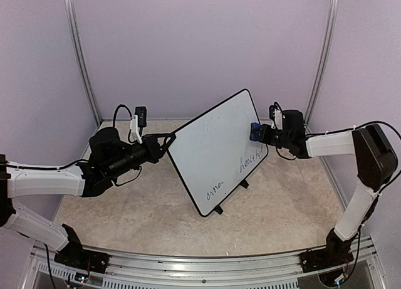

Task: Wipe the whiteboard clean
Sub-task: Erase the whiteboard at the center of the board.

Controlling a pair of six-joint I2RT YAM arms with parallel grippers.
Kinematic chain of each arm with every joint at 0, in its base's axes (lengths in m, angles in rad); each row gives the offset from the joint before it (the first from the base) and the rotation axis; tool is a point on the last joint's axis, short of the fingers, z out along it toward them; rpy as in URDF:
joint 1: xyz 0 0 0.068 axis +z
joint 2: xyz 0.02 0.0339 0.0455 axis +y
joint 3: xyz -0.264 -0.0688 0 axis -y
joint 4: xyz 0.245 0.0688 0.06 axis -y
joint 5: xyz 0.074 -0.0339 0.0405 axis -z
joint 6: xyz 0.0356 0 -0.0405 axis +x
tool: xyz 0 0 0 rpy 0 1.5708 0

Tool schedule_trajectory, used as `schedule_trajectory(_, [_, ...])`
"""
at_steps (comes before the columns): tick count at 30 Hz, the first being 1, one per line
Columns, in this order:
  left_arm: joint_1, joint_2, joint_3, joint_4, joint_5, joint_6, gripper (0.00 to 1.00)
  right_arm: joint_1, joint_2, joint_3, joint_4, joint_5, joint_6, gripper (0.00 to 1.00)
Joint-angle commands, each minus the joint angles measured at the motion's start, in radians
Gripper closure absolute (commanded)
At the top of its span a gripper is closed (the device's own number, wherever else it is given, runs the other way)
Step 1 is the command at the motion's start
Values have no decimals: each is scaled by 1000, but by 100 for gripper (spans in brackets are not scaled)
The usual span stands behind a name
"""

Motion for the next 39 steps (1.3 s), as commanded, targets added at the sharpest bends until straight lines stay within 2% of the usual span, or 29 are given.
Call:
schedule_trajectory(1, [-43,22,-26,-81,210,108,100,-28,52,-51,0,0,2,77])
schedule_trajectory(10, [-42,42,-23,-73,217,104,100,5,44,-89,51,-16,-36,77])
schedule_trajectory(16, [-39,47,-26,-72,214,105,100,115,3,-134,101,34,-121,77])
schedule_trajectory(26, [-37,56,-35,-55,226,103,100,331,-26,-308,307,143,-243,77])
schedule_trajectory(33, [-34,46,-48,-47,230,103,100,435,-12,-424,445,189,-273,77])
schedule_trajectory(39, [-33,43,-52,-42,232,100,100,523,-7,-453,451,251,-316,77])
